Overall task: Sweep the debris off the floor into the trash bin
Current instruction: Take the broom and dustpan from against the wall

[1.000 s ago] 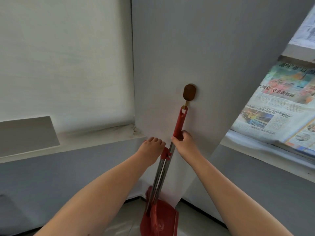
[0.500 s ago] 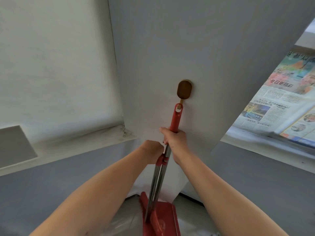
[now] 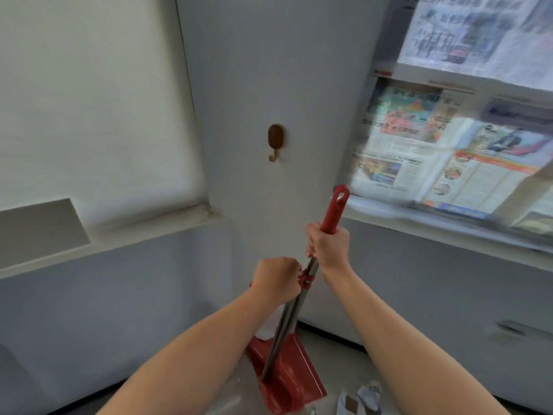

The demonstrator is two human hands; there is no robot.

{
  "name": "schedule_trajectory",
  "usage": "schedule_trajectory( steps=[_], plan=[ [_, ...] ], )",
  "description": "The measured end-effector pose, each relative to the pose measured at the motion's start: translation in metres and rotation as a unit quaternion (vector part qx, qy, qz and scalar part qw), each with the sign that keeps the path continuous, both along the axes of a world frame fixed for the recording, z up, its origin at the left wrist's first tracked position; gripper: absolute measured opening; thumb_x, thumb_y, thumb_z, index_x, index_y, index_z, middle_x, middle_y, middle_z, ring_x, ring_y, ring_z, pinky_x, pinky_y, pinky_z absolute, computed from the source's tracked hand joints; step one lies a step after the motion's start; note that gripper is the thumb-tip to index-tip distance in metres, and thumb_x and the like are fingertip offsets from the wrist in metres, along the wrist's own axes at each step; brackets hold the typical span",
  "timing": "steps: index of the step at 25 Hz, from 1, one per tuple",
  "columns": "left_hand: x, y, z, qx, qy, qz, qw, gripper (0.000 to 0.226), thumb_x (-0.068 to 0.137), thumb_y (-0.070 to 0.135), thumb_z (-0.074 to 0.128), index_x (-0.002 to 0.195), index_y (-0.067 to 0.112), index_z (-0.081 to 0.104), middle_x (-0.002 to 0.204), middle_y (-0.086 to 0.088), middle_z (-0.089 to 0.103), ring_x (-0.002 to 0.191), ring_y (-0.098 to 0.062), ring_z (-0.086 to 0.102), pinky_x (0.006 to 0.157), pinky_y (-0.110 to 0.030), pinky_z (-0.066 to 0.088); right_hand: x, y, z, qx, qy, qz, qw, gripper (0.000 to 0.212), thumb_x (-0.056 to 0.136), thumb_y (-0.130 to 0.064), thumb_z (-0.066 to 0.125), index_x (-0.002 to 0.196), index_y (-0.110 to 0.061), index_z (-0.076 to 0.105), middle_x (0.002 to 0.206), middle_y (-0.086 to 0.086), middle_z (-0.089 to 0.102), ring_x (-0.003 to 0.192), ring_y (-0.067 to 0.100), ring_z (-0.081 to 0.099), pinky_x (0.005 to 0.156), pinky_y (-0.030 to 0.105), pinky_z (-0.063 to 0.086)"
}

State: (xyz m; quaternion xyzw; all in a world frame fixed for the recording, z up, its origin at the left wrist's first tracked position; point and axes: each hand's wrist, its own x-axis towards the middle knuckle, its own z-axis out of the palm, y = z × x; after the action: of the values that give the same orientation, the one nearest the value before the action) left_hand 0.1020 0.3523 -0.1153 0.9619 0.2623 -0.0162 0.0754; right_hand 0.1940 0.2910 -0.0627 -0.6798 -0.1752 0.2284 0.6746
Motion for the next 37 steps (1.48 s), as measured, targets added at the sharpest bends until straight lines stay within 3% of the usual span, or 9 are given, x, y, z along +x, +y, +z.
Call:
schedule_trajectory(
  steps=[5, 9, 12, 16, 22, 25, 28, 32, 37],
  plan=[
    [-0.012, -0.129, 0.008, 0.024, -0.063, 0.020, 0.998, 0.028, 0.093, 0.034, 0.047, 0.069, 0.021, 0.054, 0.057, 0.002, 0.050, 0.066, -0.027, 0.061, 0.057, -0.028, 0.035, -0.011, -0.114, 0.002, 0.071, 0.010, -0.054, 0.996, 0.038, 0.080, -0.003, 0.060, 0.049, -0.017, 0.042, 0.039, -0.004, 0.037, 0.033, 0.012, 0.031, 0.038, 0.024, 0.028],
    [-0.068, -0.188, -0.030, 0.010, -0.087, 0.061, 0.994, 0.033, 0.091, 0.045, 0.051, 0.076, 0.020, 0.068, 0.084, 0.002, 0.075, 0.084, -0.021, 0.071, 0.059, -0.025, 0.043, 0.010, -0.216, -0.009, 0.104, 0.068, -0.204, 0.971, 0.028, 0.076, -0.008, 0.065, 0.056, -0.017, 0.048, 0.038, -0.006, 0.039, 0.030, 0.009, 0.032, 0.040, 0.025, 0.026],
    [-0.094, -0.229, -0.047, -0.049, -0.112, 0.122, 0.985, 0.025, 0.084, 0.036, 0.049, 0.078, 0.022, 0.069, 0.087, 0.007, 0.076, 0.085, -0.019, 0.071, 0.068, -0.030, 0.055, -0.026, -0.277, -0.015, 0.116, 0.057, -0.108, 0.986, 0.036, 0.080, -0.005, 0.067, 0.054, -0.018, 0.046, 0.036, -0.010, 0.039, 0.031, 0.007, 0.032, 0.038, 0.021, 0.027],
    [-0.104, -0.285, -0.054, -0.068, -0.112, 0.137, 0.982, 0.026, 0.086, 0.040, 0.053, 0.074, 0.023, 0.067, 0.073, 0.006, 0.072, 0.069, -0.021, 0.068, 0.063, -0.035, 0.057, -0.081, -0.314, -0.012, -0.026, 0.004, 0.070, 0.997, 0.036, 0.079, -0.033, 0.073, 0.056, -0.021, 0.048, 0.056, -0.002, 0.049, 0.055, 0.013, 0.047, 0.063, 0.024, 0.041],
    [-0.141, -0.325, -0.068, -0.116, -0.101, 0.159, 0.975, 0.017, 0.082, 0.030, 0.057, 0.069, 0.021, 0.062, 0.066, 0.003, 0.066, 0.065, -0.023, 0.063, 0.054, -0.028, 0.044, -0.108, -0.403, -0.056, -0.311, -0.134, 0.242, 0.909, 0.035, 0.079, -0.055, 0.063, 0.079, -0.022, 0.073, 0.085, -0.003, 0.067, 0.085, 0.016, 0.063, 0.079, 0.029, 0.049],
    [-0.174, -0.347, -0.086, -0.164, -0.106, 0.152, 0.969, 0.017, 0.079, 0.025, 0.049, 0.072, 0.024, 0.064, 0.076, 0.008, 0.071, 0.075, -0.019, 0.067, 0.066, -0.032, 0.054, -0.128, -0.454, -0.063, -0.329, 0.044, 0.365, 0.870, 0.022, 0.090, -0.025, 0.062, 0.109, -0.014, 0.065, 0.085, 0.010, 0.064, 0.055, 0.013, 0.055, 0.048, 0.023, 0.047],
    [-0.210, -0.362, -0.102, -0.171, -0.110, 0.116, 0.972, 0.020, 0.080, 0.027, 0.046, 0.074, 0.025, 0.065, 0.083, 0.012, 0.073, 0.079, -0.015, 0.068, 0.069, -0.034, 0.056, -0.168, -0.496, -0.073, -0.327, 0.241, 0.459, 0.790, 0.023, 0.096, -0.005, 0.047, 0.113, -0.008, 0.061, 0.110, 0.020, 0.066, 0.060, 0.013, 0.064, 0.049, 0.020, 0.052],
    [-0.233, -0.381, -0.104, -0.138, -0.105, 0.078, 0.982, 0.014, 0.080, 0.019, 0.049, 0.070, 0.017, 0.059, 0.074, 0.001, 0.069, 0.072, -0.026, 0.064, 0.061, -0.031, 0.051, -0.231, -0.520, -0.103, -0.359, 0.364, 0.343, 0.788, 0.017, 0.090, -0.024, 0.058, 0.090, -0.008, 0.057, 0.071, 0.008, 0.064, 0.052, 0.014, 0.062, 0.043, 0.019, 0.050],
    [-0.273, -0.402, -0.121, -0.163, -0.074, 0.155, 0.971, 0.010, 0.081, 0.012, 0.052, 0.078, 0.016, 0.061, 0.073, -0.001, 0.065, 0.069, -0.029, 0.061, 0.054, -0.030, 0.038, -0.269, -0.537, -0.136, -0.374, 0.419, 0.263, 0.785, 0.060, 0.089, 0.013, 0.049, 0.139, -0.018, 0.040, 0.062, 0.005, 0.062, 0.035, 0.003, 0.040, 0.031, 0.013, 0.036]
  ],
)
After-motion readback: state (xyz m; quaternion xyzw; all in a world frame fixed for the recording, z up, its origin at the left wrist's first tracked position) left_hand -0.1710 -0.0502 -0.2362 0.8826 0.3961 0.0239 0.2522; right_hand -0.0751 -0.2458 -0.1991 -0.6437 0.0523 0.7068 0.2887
